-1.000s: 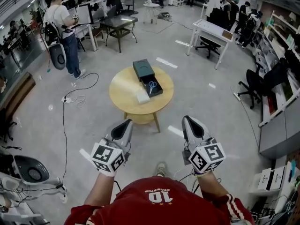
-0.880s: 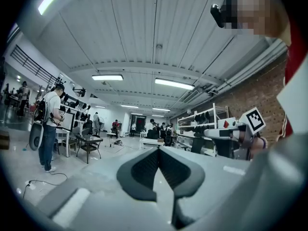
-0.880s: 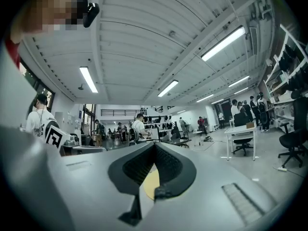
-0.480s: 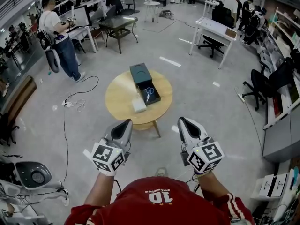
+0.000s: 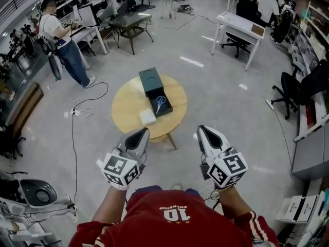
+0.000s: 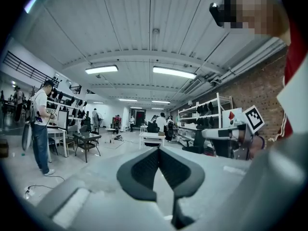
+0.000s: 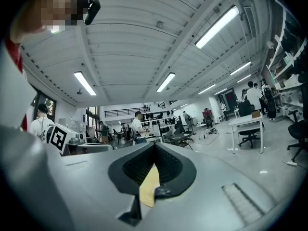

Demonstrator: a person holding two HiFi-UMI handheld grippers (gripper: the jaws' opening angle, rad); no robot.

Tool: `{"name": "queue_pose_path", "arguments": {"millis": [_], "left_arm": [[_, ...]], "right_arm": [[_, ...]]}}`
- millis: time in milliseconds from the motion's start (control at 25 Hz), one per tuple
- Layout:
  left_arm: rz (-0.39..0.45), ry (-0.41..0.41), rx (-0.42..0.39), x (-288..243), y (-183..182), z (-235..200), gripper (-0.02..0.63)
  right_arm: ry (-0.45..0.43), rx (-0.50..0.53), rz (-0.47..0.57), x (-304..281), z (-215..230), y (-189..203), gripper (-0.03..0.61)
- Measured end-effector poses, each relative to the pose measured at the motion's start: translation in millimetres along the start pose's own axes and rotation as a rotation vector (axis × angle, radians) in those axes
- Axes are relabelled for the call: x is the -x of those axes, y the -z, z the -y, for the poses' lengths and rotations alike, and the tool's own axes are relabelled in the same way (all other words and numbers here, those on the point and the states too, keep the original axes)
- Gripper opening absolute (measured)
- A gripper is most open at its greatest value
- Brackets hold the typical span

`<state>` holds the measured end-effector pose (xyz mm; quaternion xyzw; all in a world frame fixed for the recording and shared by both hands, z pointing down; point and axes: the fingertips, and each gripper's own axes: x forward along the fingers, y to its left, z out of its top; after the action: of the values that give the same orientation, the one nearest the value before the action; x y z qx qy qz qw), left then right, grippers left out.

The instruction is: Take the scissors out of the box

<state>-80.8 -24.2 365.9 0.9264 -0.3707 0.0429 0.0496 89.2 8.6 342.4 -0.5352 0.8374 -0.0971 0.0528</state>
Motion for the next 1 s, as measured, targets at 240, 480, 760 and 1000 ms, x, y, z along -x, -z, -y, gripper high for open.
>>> {"name": "queue_pose_path", "arguments": {"millis": [240,480,760,1000], "left_arm": [[-0.015,-0.028,0.004,-16.5,0.9,2.4,0.004],[-0.020,-0.045,-0.006,-19.3,0.3,-6.0,0.003],[-0.009,-0.065,0.016,-30.4,2.3,-30.8,0.005],[0.001,-0.055,0.028,-57.1,-0.9,-44.0,0.003]], "right_arm": [[-0.021,-0.021,-0.005,-3.9,21.8,-3.1,0.002],[-0.041,-0.028,-0.012,-21.4,28.0,-1.4,0.002],[-0.050,0.004,-0.044,-48.3,28.6,3.6,0.002],[-0.048,0.025,-0.069,-67.9,41.4,0.6,0.002]]}}
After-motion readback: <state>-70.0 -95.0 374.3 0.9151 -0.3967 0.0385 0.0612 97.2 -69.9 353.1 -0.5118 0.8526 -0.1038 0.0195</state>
